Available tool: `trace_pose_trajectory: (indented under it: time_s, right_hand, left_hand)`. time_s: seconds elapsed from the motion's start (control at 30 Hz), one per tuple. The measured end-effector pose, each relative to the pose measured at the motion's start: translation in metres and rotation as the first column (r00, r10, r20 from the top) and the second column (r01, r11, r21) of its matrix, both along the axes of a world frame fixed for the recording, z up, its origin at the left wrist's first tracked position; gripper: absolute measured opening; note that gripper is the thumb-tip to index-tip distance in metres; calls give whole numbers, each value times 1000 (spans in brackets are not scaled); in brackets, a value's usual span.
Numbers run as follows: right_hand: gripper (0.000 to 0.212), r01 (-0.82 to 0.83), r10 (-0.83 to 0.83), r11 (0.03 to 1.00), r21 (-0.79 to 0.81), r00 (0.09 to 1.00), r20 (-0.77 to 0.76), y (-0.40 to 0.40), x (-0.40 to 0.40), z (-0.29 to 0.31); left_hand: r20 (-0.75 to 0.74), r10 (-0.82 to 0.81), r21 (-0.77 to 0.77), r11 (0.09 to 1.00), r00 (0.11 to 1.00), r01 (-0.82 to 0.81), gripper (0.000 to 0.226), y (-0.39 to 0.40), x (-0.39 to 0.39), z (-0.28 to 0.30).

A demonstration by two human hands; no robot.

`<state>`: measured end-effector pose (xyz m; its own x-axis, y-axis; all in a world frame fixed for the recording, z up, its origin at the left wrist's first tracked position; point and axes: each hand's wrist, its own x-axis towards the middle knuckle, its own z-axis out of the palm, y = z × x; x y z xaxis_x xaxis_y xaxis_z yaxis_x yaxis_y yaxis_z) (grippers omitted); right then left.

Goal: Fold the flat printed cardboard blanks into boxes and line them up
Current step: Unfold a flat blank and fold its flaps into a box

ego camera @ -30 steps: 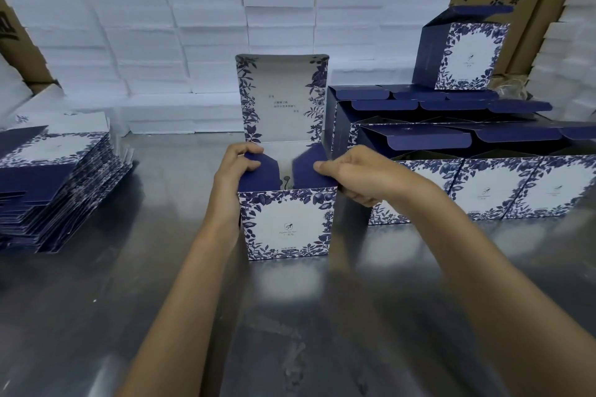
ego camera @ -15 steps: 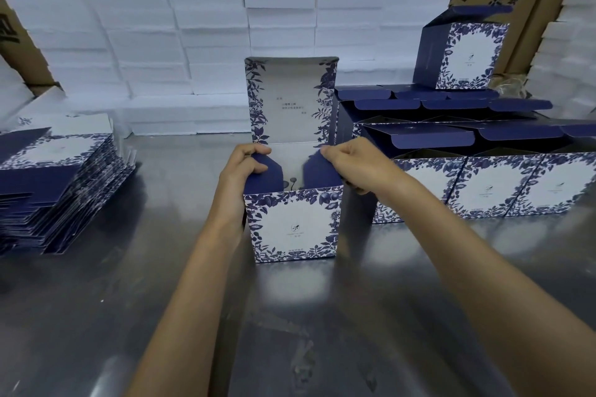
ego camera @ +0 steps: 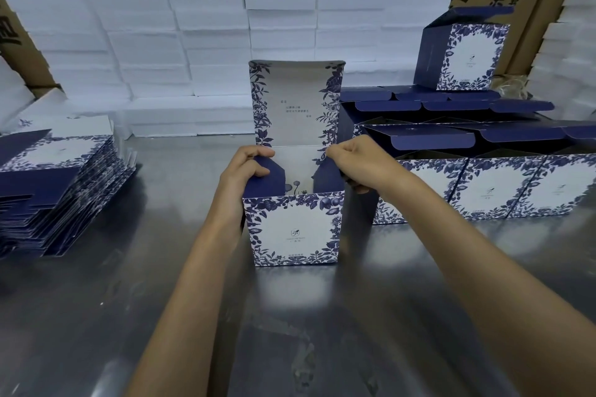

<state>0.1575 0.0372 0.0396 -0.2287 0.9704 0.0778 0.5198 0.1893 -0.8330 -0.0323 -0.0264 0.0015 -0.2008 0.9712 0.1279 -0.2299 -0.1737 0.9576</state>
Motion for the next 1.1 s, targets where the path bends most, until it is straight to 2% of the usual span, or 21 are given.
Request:
trace_pose_trajectory:
  time_s: [0.07,0.17,0.23,0.3,0.4,0.5,0.57,0.63,0.73,0.77,0.83,0.9,1.0,1.1]
  right_hand:
    - [47,34,-34,999,34,999,-10,1,-4,-2]
    - [27,111,-121,978,176,992,46,2,-7,-4]
    - [6,126,-114,971,205,991,-72,-1,-8,0]
    - [19,123,-68,970,209,965,-253,-5,-9,7]
    - [22,136,-32,978,157,844,-535,-11,-13,21]
    - [39,110,-20,989,98,758,-652,-15,-13,27]
    - [47,101,-31,992,81,790,-612,-14,-13,25]
    - [47,70,-32,995,64,885,-464,-14,-14,19]
    - [13,-36,65,986,161,981,-180,-16,-12,3]
    - [6,-83,103,976,203,991,-89,-17,-11,1]
    - [20,-155,144,960,235,987,64,-14,-10,2]
    - [31,-190,166,967,168,975,148,-9,-14,9]
    - [16,-186,170,980,63,965,201,-6,-27,15]
    - [39,-153,130,984,95,968,213,-2,-36,14]
  left_hand:
    - [-15,13,-2,1000,1000,-13,25,0,-1,1]
    - [-40,78,24,997,996,-77,23,2,-2,-1]
    - [-6,133,63,989,991,-132,27,4,-1,-3]
    - [50,157,89,983,986,-161,35,6,-2,-4]
    - [41,172,127,976,984,-176,46,8,-3,-5]
    - [8,216,125,968,976,-215,35,9,-3,-6]
    - [29,238,81,968,971,-239,20,9,-1,-4]
    - [32,242,45,969,970,-244,22,8,-1,-2]
    - [-113,279,97,958,954,-269,23,6,-2,-2]
    - [-163,279,120,958,946,-262,21,5,-3,-2]
    - [-256,253,113,966,933,-231,19,5,-5,1]
    - [-321,183,35,983,929,-182,18,5,-10,10]
    - [-455,58,-138,981,889,-135,23,12,-10,33]
    - [-644,-33,-205,970,765,-131,16,23,3,48]
